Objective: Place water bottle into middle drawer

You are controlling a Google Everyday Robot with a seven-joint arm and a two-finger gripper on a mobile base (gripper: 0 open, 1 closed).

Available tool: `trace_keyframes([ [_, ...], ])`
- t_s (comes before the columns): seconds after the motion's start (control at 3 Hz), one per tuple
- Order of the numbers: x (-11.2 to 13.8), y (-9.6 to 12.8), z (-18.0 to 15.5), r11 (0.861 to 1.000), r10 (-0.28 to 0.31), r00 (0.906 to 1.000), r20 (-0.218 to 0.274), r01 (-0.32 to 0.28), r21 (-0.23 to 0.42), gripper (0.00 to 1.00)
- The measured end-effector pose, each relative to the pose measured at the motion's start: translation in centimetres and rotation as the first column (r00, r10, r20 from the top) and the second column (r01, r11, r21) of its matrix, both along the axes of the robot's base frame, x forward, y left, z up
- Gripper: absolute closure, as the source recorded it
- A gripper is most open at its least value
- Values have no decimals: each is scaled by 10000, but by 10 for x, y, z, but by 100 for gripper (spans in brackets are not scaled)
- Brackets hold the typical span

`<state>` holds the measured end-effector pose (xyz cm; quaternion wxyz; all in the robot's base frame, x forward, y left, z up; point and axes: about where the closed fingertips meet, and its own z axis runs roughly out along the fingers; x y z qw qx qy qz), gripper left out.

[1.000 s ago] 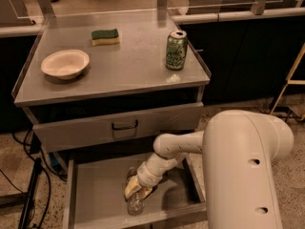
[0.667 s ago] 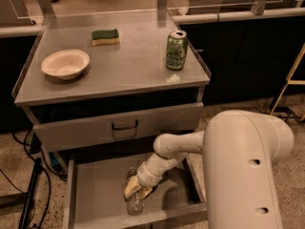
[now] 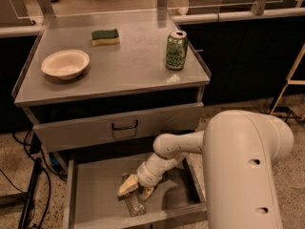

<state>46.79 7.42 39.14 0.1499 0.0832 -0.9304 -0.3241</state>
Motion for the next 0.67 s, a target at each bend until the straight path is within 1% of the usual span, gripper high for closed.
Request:
trace_keyframes([
  [0.33,0,0,0,10000,0,10000,0,0,0,0],
  [0.67,0,0,0,10000,0,10000,0,0,0,0],
])
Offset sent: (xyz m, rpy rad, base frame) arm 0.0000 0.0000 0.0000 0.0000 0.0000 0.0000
